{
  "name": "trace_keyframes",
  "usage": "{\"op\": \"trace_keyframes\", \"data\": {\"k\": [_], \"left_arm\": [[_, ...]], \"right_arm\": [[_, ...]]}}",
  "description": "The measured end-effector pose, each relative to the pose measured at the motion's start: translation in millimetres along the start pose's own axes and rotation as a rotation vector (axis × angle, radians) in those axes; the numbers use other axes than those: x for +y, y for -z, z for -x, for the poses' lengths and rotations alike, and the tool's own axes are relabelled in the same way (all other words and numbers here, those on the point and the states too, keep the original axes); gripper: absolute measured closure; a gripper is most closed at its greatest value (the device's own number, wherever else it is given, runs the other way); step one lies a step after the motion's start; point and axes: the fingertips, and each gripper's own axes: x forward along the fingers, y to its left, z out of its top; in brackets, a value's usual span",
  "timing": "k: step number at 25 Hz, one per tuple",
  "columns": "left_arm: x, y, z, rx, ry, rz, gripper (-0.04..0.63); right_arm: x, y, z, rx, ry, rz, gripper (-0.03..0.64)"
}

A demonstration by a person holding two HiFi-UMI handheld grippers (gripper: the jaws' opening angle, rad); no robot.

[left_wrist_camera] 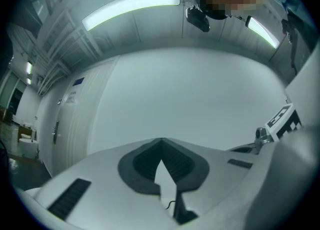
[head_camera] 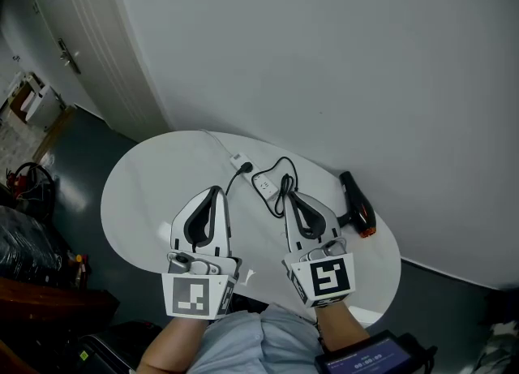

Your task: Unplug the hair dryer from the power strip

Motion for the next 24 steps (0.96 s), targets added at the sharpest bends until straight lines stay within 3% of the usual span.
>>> {"op": "trace_keyframes", "data": {"k": [4, 8, 24], "left_arm": [[4, -3, 2, -0.015, 0.004, -0.01, 0.597], [7, -7, 1, -0.048, 0.033, -0.087, 0.597], [8, -9, -1, -0.054, 0.062, -0.091, 0.597]], "right_arm": [[5, -3, -1, -0.011, -0.001, -0.004, 0.617], [6, -9, -2, -0.025, -0.001, 0.009, 0.617], [14, -9, -7, -0.015, 0.0, 0.019, 0.617]]}}
